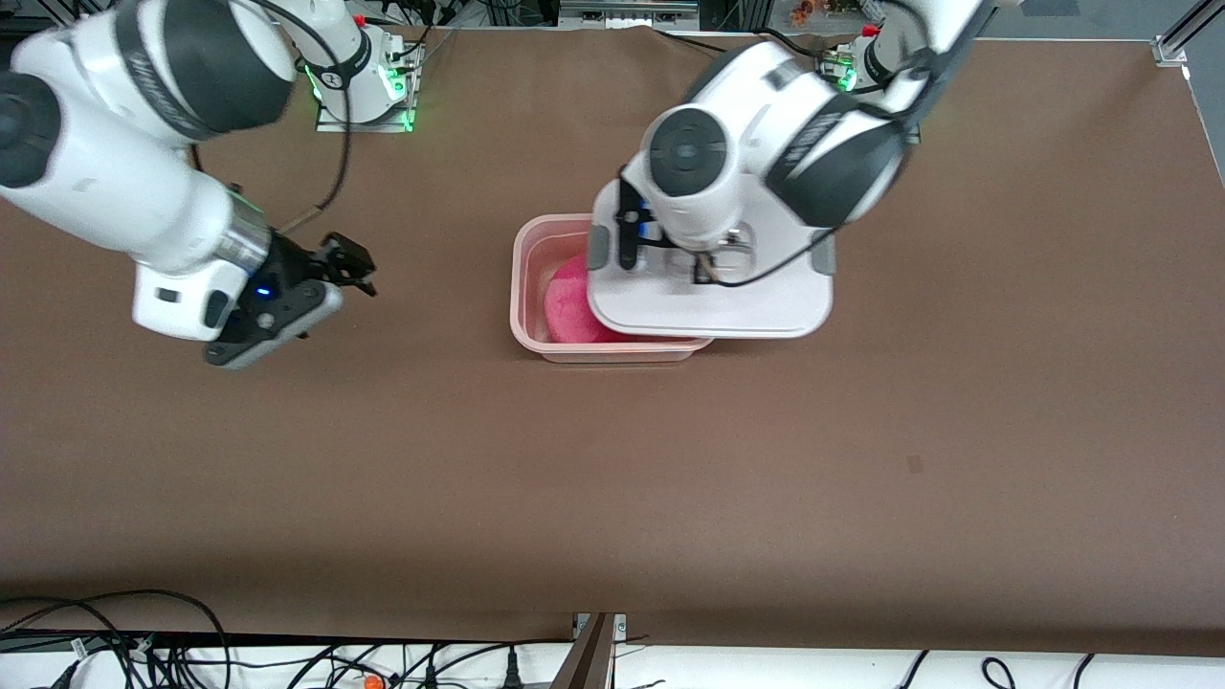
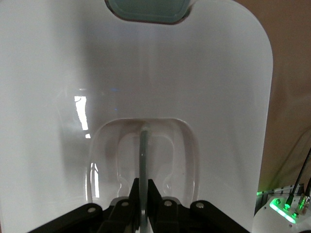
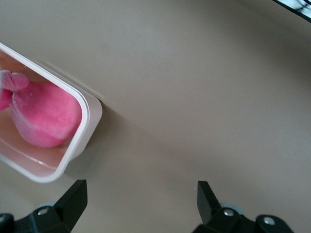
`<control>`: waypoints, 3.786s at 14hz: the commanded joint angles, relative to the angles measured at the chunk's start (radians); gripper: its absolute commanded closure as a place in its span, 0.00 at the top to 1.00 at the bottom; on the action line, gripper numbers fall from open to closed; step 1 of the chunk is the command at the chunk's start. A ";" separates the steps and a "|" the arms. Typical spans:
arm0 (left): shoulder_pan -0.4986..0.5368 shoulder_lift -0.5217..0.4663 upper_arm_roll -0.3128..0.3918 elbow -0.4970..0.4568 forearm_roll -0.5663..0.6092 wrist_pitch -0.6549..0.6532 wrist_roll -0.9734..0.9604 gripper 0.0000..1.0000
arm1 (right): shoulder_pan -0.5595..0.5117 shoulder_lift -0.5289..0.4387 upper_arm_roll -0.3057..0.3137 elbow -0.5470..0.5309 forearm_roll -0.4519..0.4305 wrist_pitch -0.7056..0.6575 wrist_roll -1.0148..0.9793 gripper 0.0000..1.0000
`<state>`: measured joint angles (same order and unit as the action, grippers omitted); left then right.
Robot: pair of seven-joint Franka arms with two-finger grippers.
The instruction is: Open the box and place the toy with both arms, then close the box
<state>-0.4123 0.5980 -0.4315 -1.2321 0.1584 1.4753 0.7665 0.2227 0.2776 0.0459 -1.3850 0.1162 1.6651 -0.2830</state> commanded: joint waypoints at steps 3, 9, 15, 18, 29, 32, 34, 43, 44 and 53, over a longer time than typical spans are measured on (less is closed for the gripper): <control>-0.125 0.078 0.016 0.023 0.030 0.190 -0.159 0.00 | 0.007 -0.100 -0.058 -0.034 0.008 -0.074 0.053 1.00; -0.123 0.111 0.016 0.017 0.038 0.312 -0.158 0.00 | 0.012 -0.248 -0.075 -0.162 -0.012 -0.093 0.362 1.00; -0.129 0.138 0.016 0.008 0.116 0.313 -0.147 0.00 | 0.010 -0.293 -0.070 -0.203 -0.084 -0.128 0.393 1.00; -0.140 0.146 0.016 0.008 0.133 0.313 -0.148 0.00 | 0.010 -0.293 -0.072 -0.201 -0.116 -0.128 0.392 1.00; -0.158 0.152 0.017 -0.006 0.193 0.304 -0.124 0.00 | 0.004 -0.242 -0.103 -0.115 -0.147 -0.147 0.380 1.00; -0.155 0.149 0.017 -0.021 0.191 0.281 -0.124 0.02 | 0.010 -0.242 -0.097 -0.117 -0.133 -0.146 0.389 1.00; -0.154 0.148 0.017 -0.023 0.191 0.263 -0.124 0.02 | 0.010 -0.242 -0.096 -0.117 -0.133 -0.150 0.386 1.00; -0.123 0.149 0.014 -0.027 0.133 0.257 -0.145 0.02 | 0.009 -0.239 -0.103 -0.120 -0.132 -0.140 0.389 1.00; -0.115 0.151 0.014 -0.027 0.104 0.258 -0.151 0.02 | 0.010 -0.239 -0.100 -0.120 -0.132 -0.140 0.392 1.00; -0.138 0.152 0.011 -0.026 0.096 0.266 -0.275 0.01 | 0.010 -0.239 -0.098 -0.123 -0.132 -0.140 0.392 1.00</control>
<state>-0.5404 0.7452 -0.4182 -1.2367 0.2700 1.7313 0.5496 0.2294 0.0332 -0.0525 -1.5242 -0.0239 1.5309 0.0922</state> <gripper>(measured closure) 0.938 0.000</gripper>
